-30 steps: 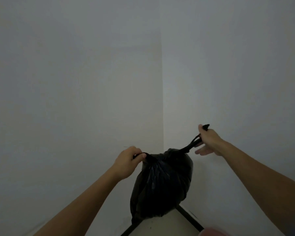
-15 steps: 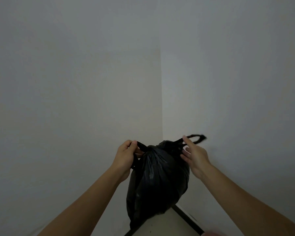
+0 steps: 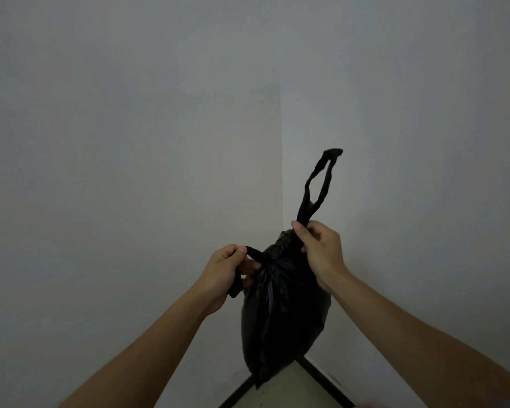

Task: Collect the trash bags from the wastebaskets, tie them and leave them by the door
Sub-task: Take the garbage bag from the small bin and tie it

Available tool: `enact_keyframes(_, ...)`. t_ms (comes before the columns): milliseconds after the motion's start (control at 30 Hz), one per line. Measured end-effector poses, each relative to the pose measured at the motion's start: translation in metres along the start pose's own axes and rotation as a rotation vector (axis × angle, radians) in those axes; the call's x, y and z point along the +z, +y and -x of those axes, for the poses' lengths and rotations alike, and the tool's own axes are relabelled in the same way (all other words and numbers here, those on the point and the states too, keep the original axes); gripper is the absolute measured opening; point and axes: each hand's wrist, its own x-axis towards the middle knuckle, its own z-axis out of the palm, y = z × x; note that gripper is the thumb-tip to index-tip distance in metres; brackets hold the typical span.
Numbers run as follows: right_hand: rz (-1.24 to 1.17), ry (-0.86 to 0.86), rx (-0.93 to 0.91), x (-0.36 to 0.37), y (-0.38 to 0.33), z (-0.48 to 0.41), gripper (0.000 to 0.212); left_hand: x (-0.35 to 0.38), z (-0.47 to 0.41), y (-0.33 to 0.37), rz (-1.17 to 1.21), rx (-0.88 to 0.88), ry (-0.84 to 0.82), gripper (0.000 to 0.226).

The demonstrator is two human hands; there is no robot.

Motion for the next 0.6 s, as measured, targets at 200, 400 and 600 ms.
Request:
enact_keyframes(200, -0.406, -0.142, 0.144, 0.005, -0.027, -0.017, 0.015, -0.027, -0.002, 0.002, -0.25, -0.008, 0.04, 0.027)
enact_keyframes(400, -0.388, -0.129, 0.129, 0.006, -0.041, -0.035, 0.013, -0.048, -0.009, 0.02, -0.221, -0.008, 0.015, 0.014)
enact_keyframes(600, 0.124, -0.28, 0.099, 0.006, -0.034, -0.04, 0.022, -0.065, -0.01, 0.051, -0.168, 0.111, 0.068, 0.013)
